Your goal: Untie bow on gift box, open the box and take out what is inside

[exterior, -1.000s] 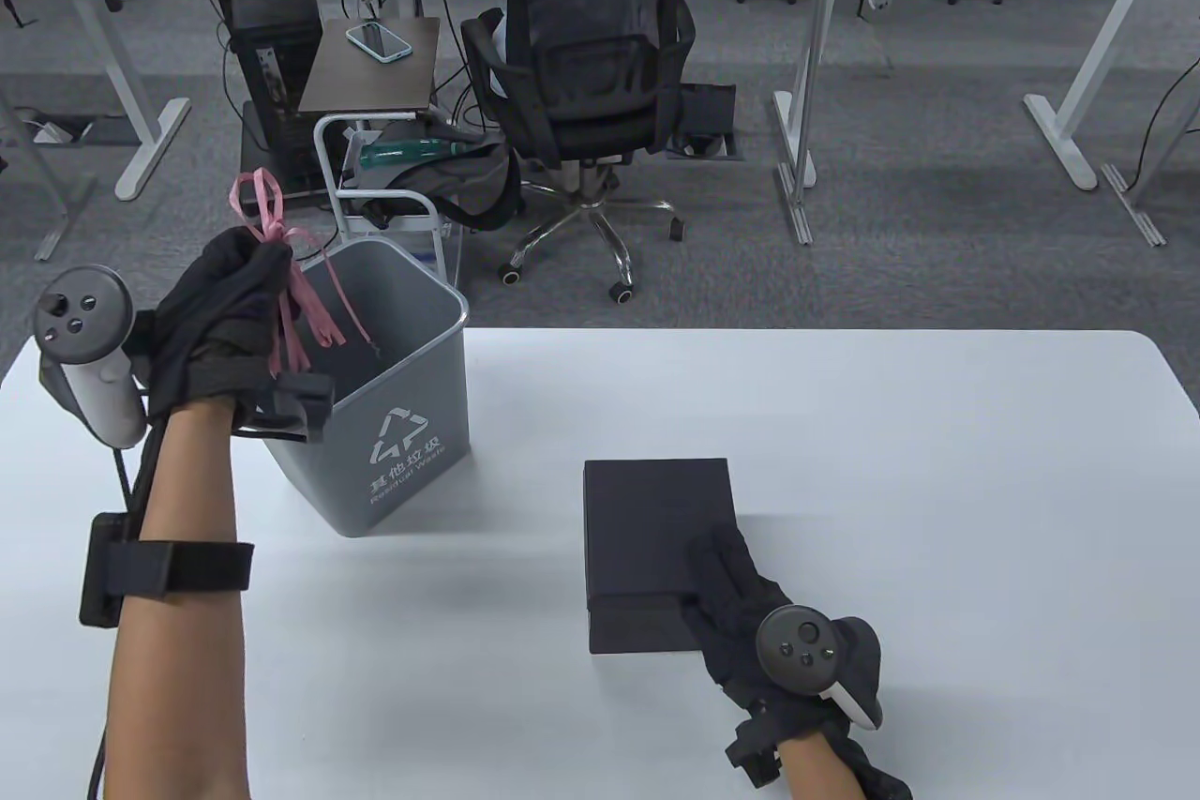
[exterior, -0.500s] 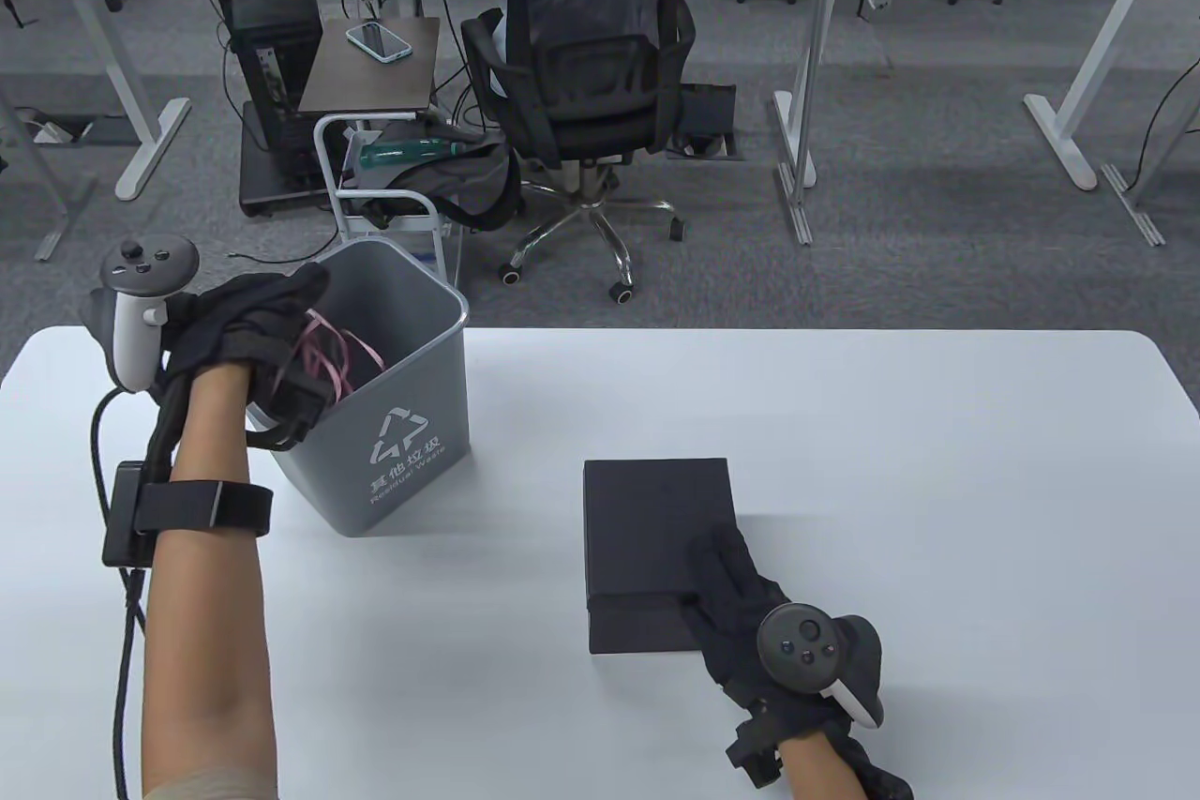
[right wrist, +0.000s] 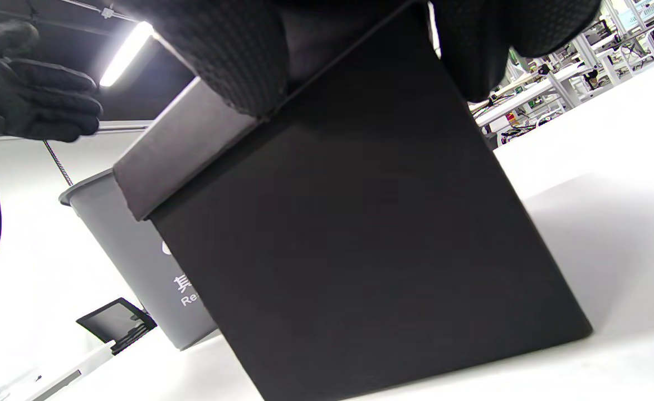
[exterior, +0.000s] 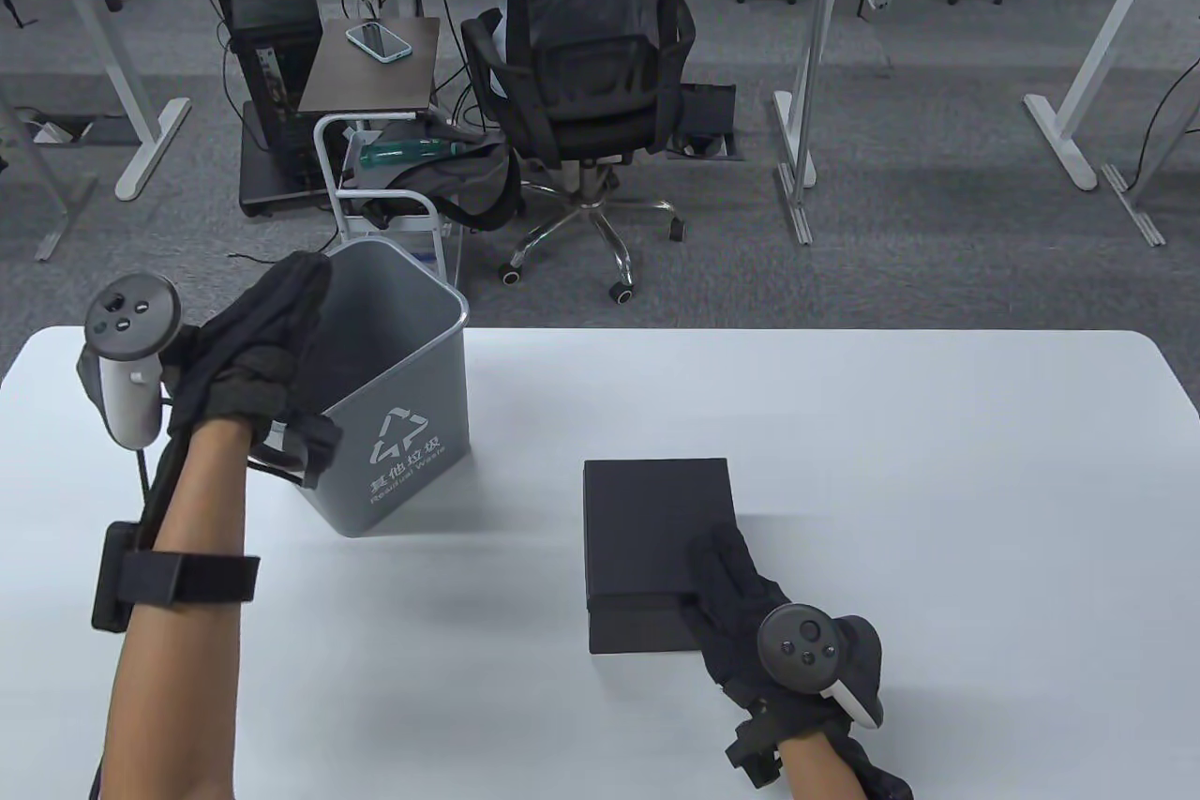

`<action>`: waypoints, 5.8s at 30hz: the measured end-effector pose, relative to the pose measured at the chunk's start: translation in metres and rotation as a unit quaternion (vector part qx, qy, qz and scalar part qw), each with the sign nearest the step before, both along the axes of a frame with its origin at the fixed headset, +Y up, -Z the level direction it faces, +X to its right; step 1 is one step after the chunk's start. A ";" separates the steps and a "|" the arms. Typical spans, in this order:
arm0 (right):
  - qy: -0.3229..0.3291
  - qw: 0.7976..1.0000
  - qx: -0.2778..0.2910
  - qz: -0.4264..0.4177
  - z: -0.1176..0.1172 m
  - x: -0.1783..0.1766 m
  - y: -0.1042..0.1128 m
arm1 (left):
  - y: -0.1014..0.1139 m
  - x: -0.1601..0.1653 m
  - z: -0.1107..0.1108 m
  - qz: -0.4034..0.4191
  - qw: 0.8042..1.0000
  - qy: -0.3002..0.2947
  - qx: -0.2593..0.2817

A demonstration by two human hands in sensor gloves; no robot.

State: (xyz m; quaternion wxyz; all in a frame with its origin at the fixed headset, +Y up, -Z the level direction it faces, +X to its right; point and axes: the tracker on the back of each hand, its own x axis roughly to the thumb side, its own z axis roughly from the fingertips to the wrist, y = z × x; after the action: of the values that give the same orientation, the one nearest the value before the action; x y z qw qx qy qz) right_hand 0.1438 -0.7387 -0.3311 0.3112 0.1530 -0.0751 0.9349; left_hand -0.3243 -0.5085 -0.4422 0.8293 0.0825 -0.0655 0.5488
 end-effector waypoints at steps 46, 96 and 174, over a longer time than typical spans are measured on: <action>0.064 0.991 0.100 0.063 0.013 -0.072 -0.003 | -0.245 0.150 0.104 -0.258 0.952 -0.142 -0.079; -0.174 0.848 -0.220 -0.449 -0.016 0.099 -0.057 | -0.251 0.136 0.100 -0.083 0.988 -0.131 -0.002; 0.099 0.866 0.100 0.479 -0.062 -0.143 0.106 | -0.246 0.142 0.100 -0.091 0.984 -0.147 -0.036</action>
State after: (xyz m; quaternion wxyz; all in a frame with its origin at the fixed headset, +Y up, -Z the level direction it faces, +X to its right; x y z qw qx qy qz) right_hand 0.0009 -0.6323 -0.3930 -0.1864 0.2925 -0.0544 0.9363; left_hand -0.1825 -0.7541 -0.3425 0.8596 -0.0351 -0.1745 0.4789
